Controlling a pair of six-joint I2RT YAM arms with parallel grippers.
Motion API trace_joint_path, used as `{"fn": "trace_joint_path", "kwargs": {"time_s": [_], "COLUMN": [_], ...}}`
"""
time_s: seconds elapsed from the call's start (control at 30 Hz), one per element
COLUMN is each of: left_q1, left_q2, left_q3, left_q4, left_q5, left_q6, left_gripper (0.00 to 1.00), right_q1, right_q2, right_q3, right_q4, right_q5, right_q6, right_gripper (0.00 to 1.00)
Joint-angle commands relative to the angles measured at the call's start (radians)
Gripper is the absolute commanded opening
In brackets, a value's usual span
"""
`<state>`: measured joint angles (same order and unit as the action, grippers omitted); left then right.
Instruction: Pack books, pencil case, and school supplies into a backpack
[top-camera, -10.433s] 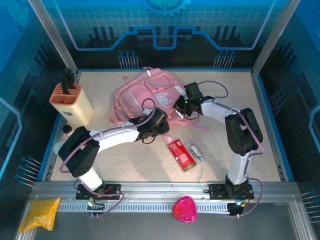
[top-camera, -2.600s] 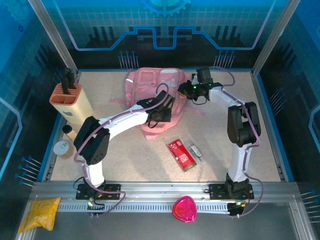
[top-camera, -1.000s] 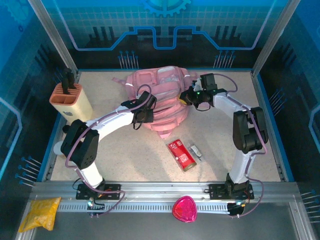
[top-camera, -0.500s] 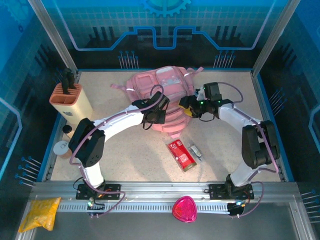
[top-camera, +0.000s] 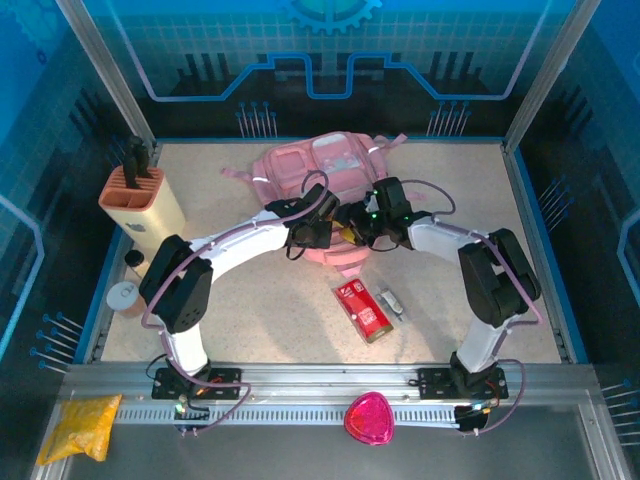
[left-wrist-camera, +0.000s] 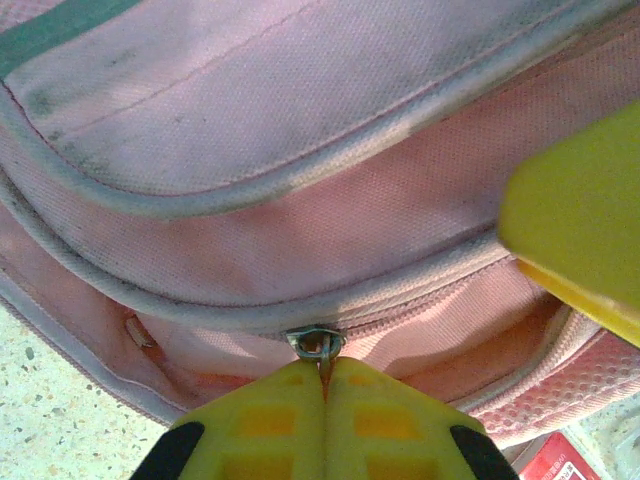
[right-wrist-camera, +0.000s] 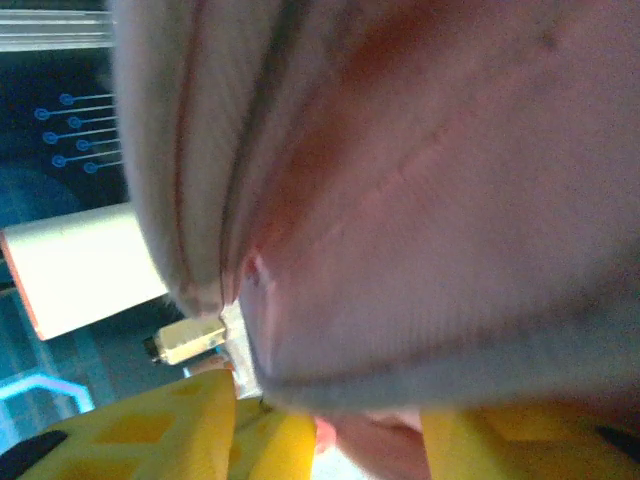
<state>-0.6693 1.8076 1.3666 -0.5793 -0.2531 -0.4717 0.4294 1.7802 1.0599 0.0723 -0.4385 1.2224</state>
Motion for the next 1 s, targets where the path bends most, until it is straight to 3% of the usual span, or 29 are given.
{"fn": "trace_joint_path", "kwargs": {"time_s": [0.0, 0.23, 0.73, 0.97], "left_q1": [-0.008, 0.0, 0.169, 0.261], "left_q2": [0.007, -0.006, 0.0, -0.016], "left_q3": [0.045, 0.035, -0.058, -0.115], "left_q4": [-0.002, -0.032, 0.018, 0.244], "left_q5": [0.001, -0.092, -0.245, -0.271], "left_q6": [0.005, 0.051, 0.173, 0.281], "left_gripper": [0.0, 0.0, 0.0, 0.0], "right_q1": [0.015, -0.019, -0.121, -0.13], "right_q2": [0.039, 0.036, -0.014, -0.02], "right_q3": [0.022, 0.007, -0.024, 0.0], "right_q4": [0.034, 0.029, -0.046, -0.101], "right_q5": [0.041, 0.021, -0.109, -0.129], "right_q6": [0.024, -0.051, -0.183, -0.225], "right_gripper": [0.36, 0.0, 0.0, 0.0]}}
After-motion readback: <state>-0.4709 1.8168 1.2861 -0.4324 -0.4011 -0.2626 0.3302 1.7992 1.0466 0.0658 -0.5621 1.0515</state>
